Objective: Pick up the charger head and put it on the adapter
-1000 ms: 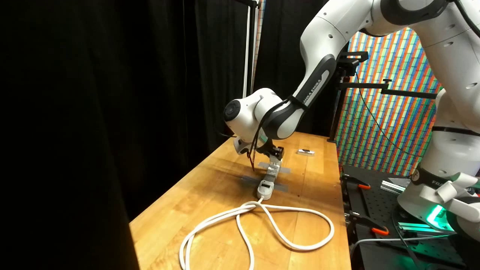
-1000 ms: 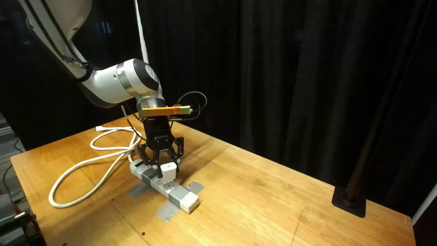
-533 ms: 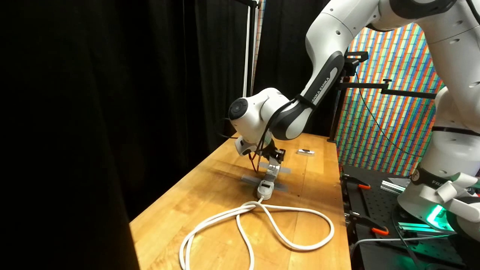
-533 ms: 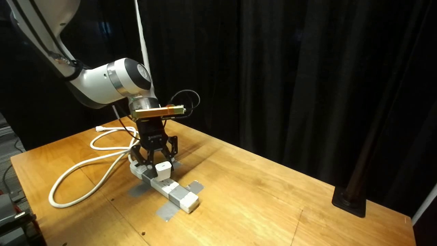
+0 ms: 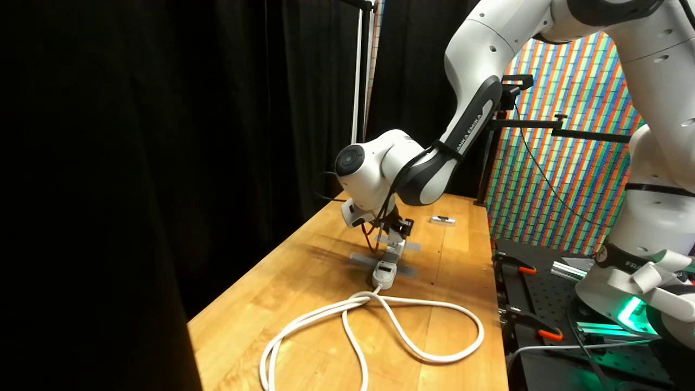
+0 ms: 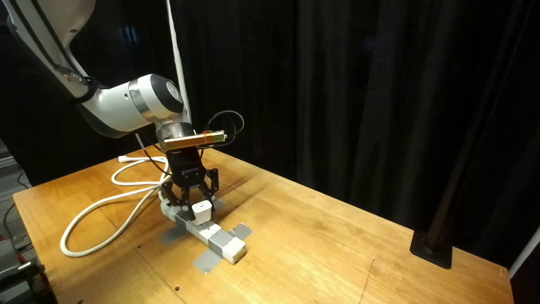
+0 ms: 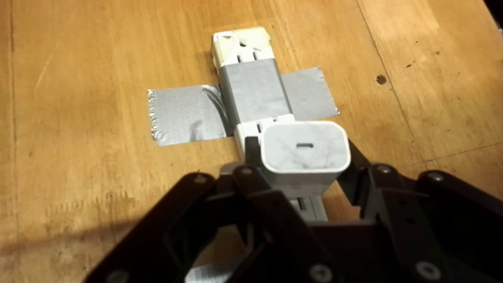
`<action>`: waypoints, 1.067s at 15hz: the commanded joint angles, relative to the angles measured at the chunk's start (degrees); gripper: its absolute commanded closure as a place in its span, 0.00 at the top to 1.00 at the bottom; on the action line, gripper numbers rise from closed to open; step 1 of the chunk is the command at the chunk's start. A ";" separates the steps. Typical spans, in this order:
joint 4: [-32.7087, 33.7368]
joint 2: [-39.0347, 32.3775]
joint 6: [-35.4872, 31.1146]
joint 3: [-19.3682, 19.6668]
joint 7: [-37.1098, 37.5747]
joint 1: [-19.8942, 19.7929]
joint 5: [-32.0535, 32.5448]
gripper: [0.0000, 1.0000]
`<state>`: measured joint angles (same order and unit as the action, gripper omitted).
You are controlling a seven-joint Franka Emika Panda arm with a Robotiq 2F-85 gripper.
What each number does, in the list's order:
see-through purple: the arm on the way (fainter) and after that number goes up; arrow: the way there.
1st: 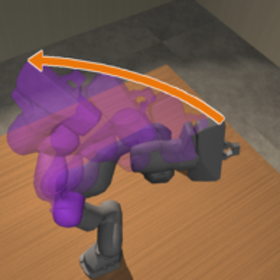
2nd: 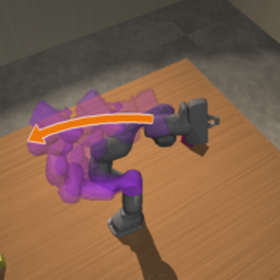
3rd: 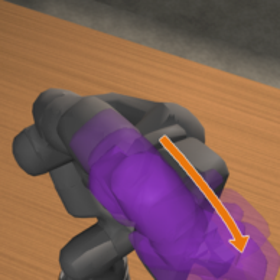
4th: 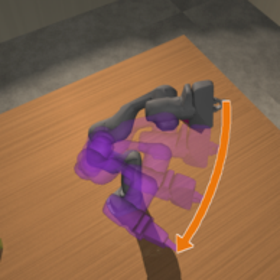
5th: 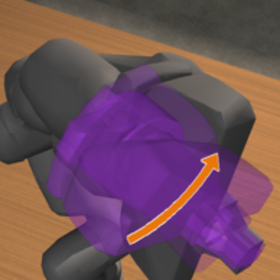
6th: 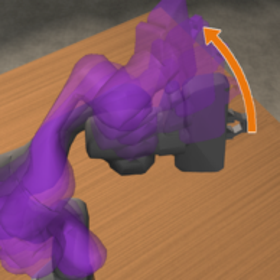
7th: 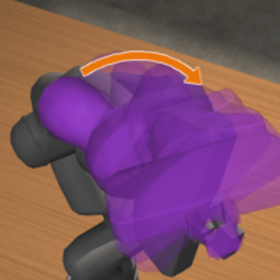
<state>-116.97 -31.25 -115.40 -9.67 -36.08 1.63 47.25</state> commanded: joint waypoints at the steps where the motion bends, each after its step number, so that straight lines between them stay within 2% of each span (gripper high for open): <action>1: -2.34 2.50 -1.23 1.68 2.12 1.16 2.11 0.23; 16: -2.89 1.80 -3.19 1.83 3.13 0.49 2.41 0.23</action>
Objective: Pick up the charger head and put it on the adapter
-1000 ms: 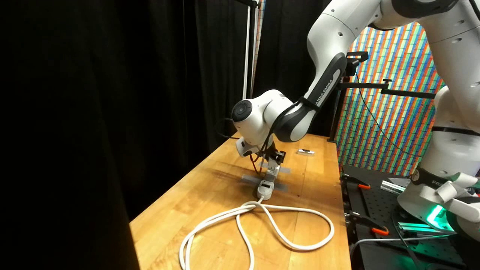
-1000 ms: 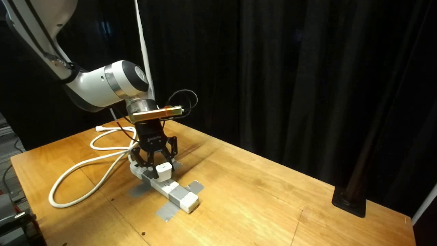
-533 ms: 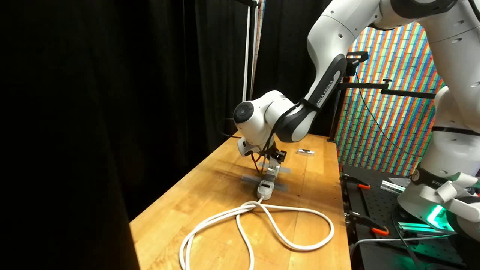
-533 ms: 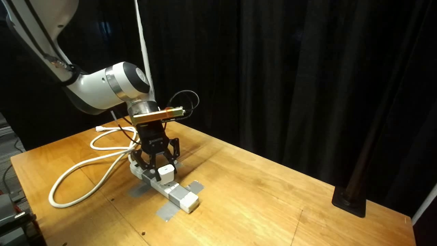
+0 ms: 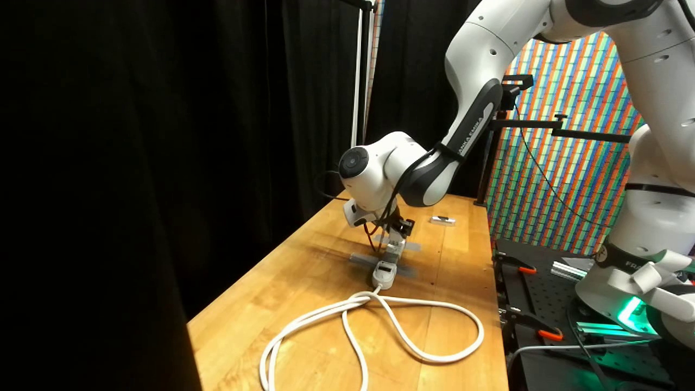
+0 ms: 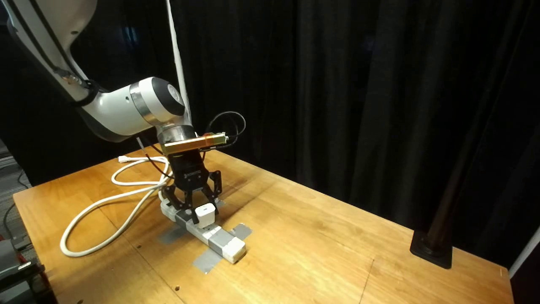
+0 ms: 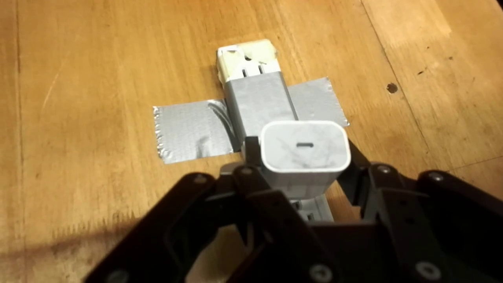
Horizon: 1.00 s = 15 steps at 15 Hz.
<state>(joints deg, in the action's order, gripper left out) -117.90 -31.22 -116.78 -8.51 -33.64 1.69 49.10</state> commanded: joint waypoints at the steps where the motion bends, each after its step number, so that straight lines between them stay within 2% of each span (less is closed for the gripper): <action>1: -1.99 1.72 -1.88 0.67 0.64 0.41 0.55 0.23; 15: -3.77 0.11 -7.13 0.31 0.07 0.36 0.55 0.23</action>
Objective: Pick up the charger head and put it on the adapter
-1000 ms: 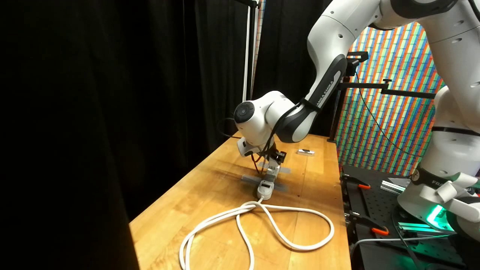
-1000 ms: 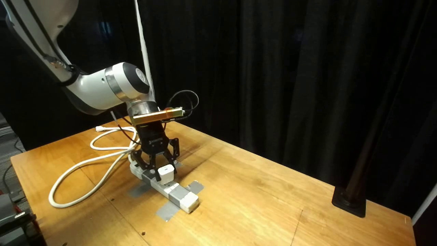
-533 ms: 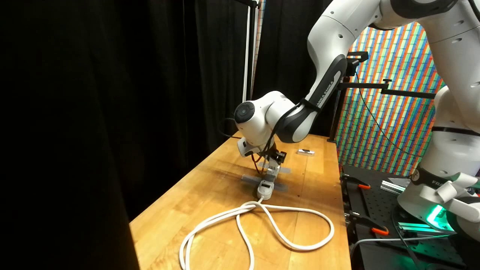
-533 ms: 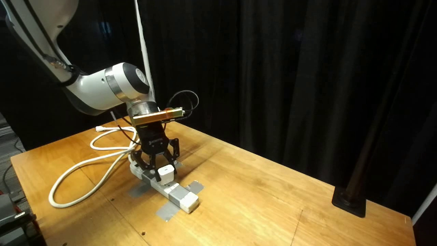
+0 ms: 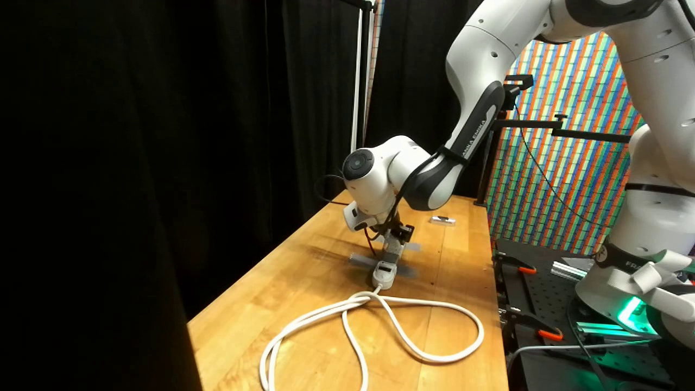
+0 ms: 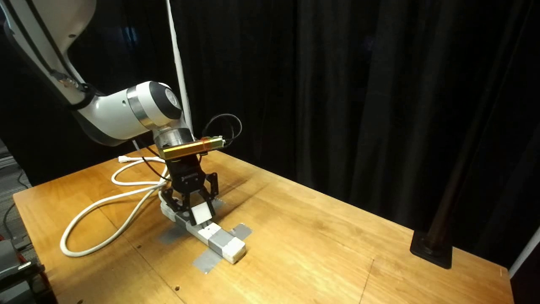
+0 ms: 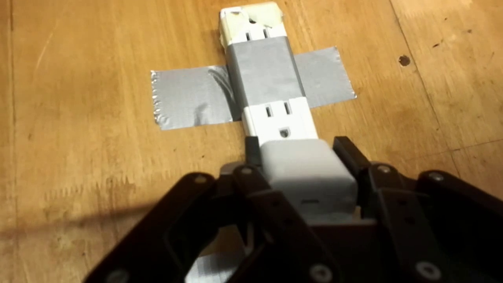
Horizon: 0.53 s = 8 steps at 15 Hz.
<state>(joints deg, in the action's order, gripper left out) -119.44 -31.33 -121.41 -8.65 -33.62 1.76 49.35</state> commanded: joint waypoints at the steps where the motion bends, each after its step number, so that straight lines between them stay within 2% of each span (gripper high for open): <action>1: -2.30 0.14 -2.92 0.57 -0.08 0.15 0.26 0.23; 8: -2.21 0.96 -3.89 0.58 -3.51 -2.06 -2.28 0.23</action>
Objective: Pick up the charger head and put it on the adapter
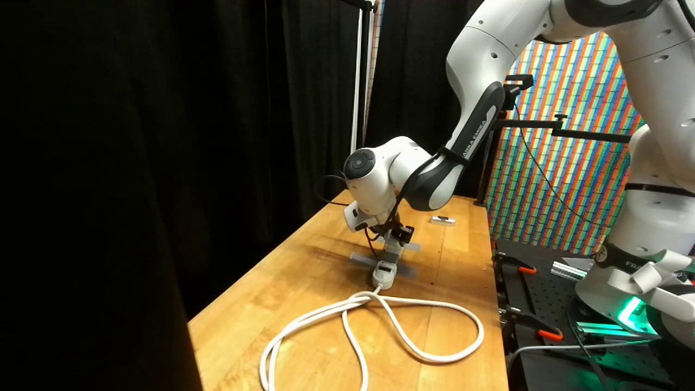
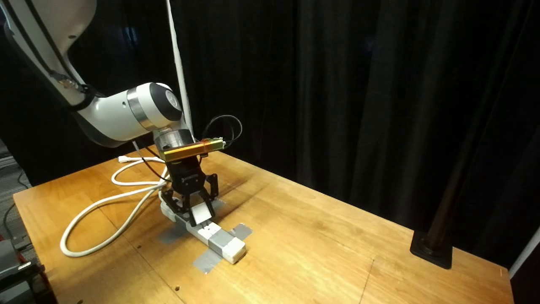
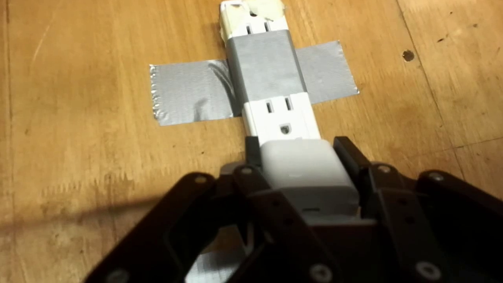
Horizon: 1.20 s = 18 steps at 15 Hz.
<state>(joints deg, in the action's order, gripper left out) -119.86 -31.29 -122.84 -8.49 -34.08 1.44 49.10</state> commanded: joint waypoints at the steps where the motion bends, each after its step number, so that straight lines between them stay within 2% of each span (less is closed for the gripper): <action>1: -1.67 1.04 -2.87 0.42 -4.38 -2.43 -3.01 0.23; 7: -1.27 2.33 -5.85 0.68 -16.56 -6.70 -13.03 0.23; 13: -2.14 4.48 -7.44 1.74 -27.48 -8.62 -23.26 0.23; 18: -4.16 6.91 -9.09 2.95 -33.22 -9.64 -28.00 0.23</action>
<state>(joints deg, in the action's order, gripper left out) -120.32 -28.28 -130.64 -6.61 -63.05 -7.26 23.69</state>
